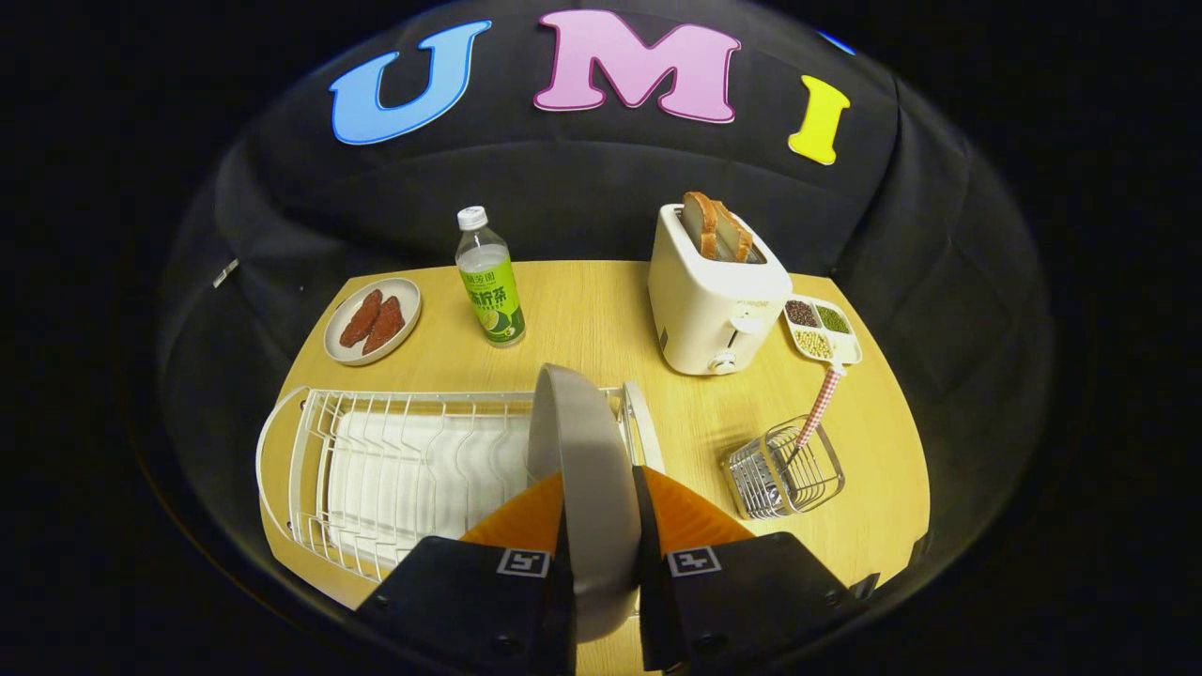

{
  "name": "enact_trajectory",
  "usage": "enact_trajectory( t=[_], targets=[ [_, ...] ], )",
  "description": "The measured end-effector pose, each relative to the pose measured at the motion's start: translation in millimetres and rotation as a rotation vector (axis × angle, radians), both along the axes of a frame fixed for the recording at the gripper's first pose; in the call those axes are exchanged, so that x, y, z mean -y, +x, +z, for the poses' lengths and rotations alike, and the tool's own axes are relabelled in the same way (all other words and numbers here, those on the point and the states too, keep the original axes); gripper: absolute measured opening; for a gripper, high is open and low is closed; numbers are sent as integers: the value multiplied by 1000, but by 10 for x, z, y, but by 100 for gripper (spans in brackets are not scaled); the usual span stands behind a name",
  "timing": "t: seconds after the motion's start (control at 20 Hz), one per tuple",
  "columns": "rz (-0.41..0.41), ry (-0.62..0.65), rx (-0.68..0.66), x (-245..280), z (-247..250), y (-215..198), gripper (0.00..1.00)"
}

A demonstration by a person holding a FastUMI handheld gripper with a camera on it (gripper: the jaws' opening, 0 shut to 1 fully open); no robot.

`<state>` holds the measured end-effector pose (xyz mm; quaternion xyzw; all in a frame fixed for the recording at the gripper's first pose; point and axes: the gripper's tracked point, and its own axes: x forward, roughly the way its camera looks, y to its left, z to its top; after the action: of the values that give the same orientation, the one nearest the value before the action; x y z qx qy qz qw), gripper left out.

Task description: Take the plate from the dish rack, then take the spoon from the basket and place it into the plate.

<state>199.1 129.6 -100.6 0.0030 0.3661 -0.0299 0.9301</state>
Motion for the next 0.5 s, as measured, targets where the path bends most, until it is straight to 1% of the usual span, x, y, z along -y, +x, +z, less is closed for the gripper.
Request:
enact_trajectory(
  t=[0.15, 0.35, 0.5],
  targets=[
    [-22, -21, 17, 55, 70, 29, 30],
    [0, -62, 14, 36, 83, 33, 30],
    [-20, -69, 9, 71, 95, 40, 30]
  ],
)
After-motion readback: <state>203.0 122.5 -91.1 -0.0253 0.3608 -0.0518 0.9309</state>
